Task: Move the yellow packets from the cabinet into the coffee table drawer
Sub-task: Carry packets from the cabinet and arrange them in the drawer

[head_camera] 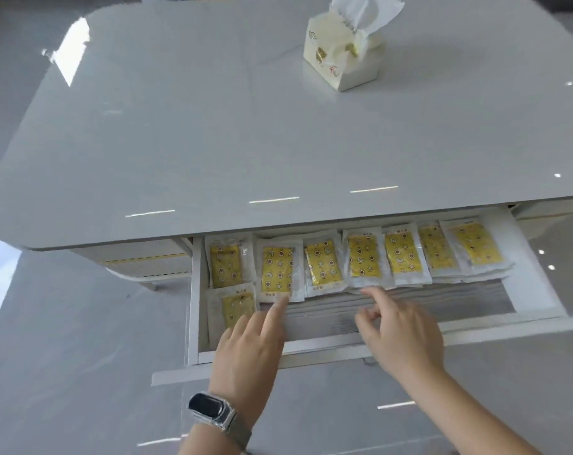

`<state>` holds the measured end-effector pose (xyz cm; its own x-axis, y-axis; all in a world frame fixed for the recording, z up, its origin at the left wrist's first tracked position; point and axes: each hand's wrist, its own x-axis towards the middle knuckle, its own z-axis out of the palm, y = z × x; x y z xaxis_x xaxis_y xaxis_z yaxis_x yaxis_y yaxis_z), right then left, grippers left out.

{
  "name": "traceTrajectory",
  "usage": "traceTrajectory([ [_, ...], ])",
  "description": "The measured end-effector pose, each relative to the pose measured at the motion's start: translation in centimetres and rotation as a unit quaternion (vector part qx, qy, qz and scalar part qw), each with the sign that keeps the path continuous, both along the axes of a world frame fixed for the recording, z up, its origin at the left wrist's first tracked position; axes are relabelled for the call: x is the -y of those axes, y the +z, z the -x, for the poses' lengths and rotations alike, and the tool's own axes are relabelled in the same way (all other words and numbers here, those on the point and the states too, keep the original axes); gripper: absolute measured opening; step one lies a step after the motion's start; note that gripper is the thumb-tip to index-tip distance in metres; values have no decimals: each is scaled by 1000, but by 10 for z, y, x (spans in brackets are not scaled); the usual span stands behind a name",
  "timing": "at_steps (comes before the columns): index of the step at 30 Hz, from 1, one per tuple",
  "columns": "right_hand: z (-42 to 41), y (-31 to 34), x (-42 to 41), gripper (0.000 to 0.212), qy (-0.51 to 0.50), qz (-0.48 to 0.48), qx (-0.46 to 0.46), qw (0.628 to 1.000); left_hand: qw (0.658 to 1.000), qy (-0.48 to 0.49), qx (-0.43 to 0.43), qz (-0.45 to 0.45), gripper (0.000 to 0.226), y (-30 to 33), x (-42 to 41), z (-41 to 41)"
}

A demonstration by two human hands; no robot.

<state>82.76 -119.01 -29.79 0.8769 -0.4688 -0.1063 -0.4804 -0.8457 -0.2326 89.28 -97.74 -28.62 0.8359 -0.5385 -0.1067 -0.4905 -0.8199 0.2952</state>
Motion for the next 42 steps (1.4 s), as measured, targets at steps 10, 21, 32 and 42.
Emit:
traceTrajectory([
  [10, -13, 142, -28, 42, 83, -29, -220, 971, 983, 51, -142, -103, 42, 169, -69, 15],
  [21, -26, 371, -59, 51, 84, -105, -298, 945, 964, 77, -213, -137, 47, 374, -124, -31],
  [32, -90, 468, -119, 65, 148, -61, -252, 954, 954, 189, -231, -36, 55, 479, -194, -44],
  [42, -142, 513, -220, 72, 333, 16, -284, 899, 846, 455, -272, -64, 69, 509, -313, 75],
])
